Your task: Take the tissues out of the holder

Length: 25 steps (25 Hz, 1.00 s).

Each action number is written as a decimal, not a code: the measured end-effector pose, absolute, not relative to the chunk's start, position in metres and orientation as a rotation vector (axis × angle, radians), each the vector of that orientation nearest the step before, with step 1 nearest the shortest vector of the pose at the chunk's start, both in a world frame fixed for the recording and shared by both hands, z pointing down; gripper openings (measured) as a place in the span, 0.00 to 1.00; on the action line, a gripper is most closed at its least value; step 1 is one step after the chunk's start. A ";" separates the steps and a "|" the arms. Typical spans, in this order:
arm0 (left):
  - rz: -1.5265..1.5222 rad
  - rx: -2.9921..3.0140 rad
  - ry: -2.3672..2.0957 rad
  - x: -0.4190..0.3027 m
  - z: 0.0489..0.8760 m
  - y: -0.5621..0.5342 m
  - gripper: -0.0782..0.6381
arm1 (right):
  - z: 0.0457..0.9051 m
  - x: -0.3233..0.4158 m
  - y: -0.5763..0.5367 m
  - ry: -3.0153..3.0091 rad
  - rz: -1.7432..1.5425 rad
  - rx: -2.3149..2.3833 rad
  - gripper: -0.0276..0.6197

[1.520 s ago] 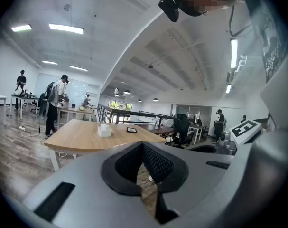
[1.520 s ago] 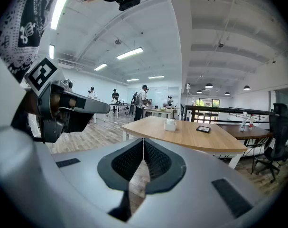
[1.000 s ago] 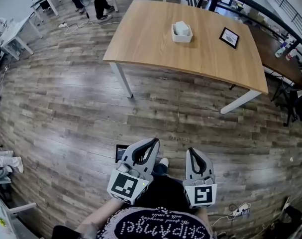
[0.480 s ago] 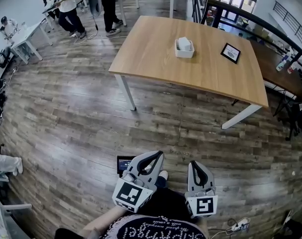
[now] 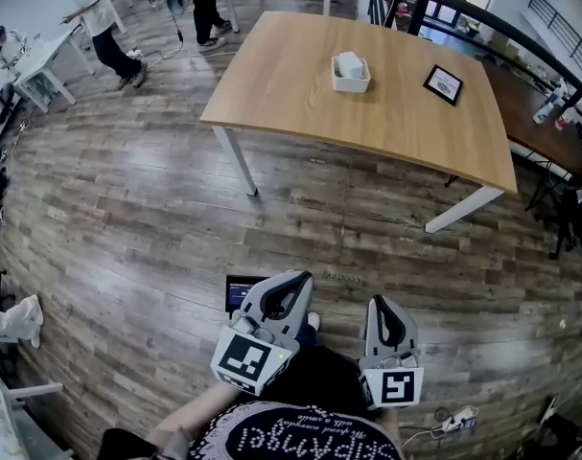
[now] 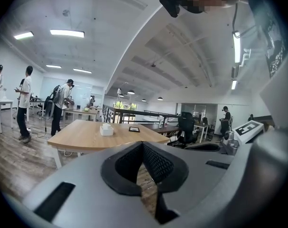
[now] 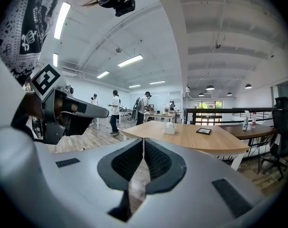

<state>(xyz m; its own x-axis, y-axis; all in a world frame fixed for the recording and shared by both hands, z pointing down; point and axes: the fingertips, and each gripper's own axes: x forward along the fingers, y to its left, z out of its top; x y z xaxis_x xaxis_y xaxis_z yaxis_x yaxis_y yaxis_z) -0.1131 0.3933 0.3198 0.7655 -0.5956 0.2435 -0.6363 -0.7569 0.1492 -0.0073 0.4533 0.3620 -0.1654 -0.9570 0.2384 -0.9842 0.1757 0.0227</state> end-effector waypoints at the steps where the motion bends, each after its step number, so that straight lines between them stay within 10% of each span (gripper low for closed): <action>1: 0.273 2.732 -0.955 -0.110 0.321 0.392 0.12 | 0.362 -0.005 0.452 -2.239 0.200 1.893 0.07; 25: 0.361 2.762 -0.614 -0.079 0.346 0.259 0.12 | 0.378 -0.009 0.312 -2.081 0.391 1.965 0.07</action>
<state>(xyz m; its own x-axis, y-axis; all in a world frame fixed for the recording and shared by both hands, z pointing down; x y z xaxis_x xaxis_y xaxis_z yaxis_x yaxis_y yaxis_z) -0.0790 0.2590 0.3459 0.8778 -0.3724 0.3014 -0.4446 -0.8675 0.2231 -0.0095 0.3122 0.3775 -0.0576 -0.9305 0.3617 -0.9983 0.0532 -0.0219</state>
